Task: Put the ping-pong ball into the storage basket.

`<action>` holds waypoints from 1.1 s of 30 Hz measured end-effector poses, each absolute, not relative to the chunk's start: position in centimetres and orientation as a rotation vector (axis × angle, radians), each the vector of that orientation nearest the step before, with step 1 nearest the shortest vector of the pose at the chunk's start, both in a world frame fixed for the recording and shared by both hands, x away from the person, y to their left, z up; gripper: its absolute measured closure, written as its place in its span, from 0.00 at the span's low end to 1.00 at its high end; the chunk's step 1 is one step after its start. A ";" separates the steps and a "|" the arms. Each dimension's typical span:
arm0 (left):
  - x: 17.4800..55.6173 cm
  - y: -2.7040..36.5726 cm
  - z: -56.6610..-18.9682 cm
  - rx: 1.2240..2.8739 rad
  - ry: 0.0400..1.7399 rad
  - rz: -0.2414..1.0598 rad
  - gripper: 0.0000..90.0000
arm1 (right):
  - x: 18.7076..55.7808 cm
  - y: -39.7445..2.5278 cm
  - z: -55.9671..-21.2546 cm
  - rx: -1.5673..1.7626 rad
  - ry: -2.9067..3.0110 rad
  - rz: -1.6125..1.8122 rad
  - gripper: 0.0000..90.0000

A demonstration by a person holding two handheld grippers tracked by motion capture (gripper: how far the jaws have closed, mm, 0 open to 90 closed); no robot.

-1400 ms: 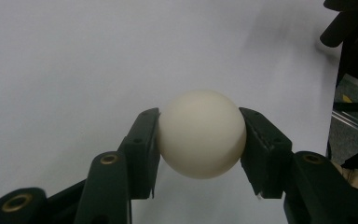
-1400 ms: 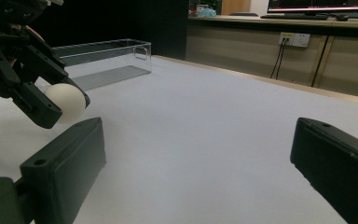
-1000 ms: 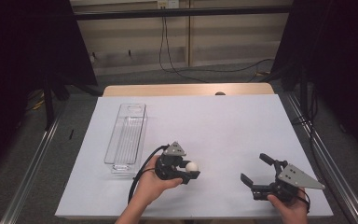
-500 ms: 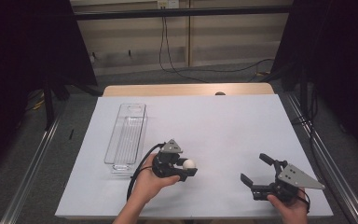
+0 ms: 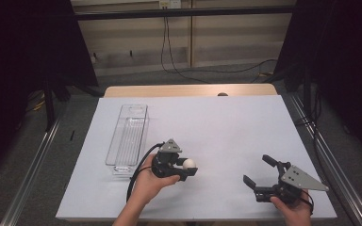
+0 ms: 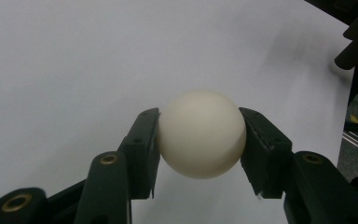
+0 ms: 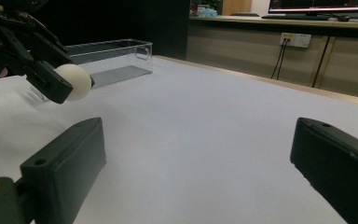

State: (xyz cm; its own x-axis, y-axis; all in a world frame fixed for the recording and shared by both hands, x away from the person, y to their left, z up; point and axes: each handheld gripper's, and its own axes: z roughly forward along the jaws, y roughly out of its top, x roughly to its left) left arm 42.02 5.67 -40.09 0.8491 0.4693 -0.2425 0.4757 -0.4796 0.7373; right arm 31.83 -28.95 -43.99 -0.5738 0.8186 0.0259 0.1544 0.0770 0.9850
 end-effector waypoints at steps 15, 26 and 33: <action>42.3 6.3 -39.9 2.140 0.709 0.008 0.57 | 31.8 -29.0 -43.9 0.948 1.805 1.535 0.03; 42.6 7.0 -39.7 2.113 0.725 0.019 0.57 | 31.8 -28.9 -43.9 0.947 1.807 1.537 0.03; 42.8 7.4 -39.6 2.105 0.726 0.024 0.57 | 31.8 -29.0 -43.9 0.942 1.803 1.535 0.03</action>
State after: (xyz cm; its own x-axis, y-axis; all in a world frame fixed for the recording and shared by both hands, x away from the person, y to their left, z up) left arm 42.78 7.36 -39.64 0.8287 0.5048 -0.2419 0.4876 -0.4388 0.7548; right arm 31.78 -29.00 -43.88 -0.5794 0.8149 0.0114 0.1417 0.0869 0.9861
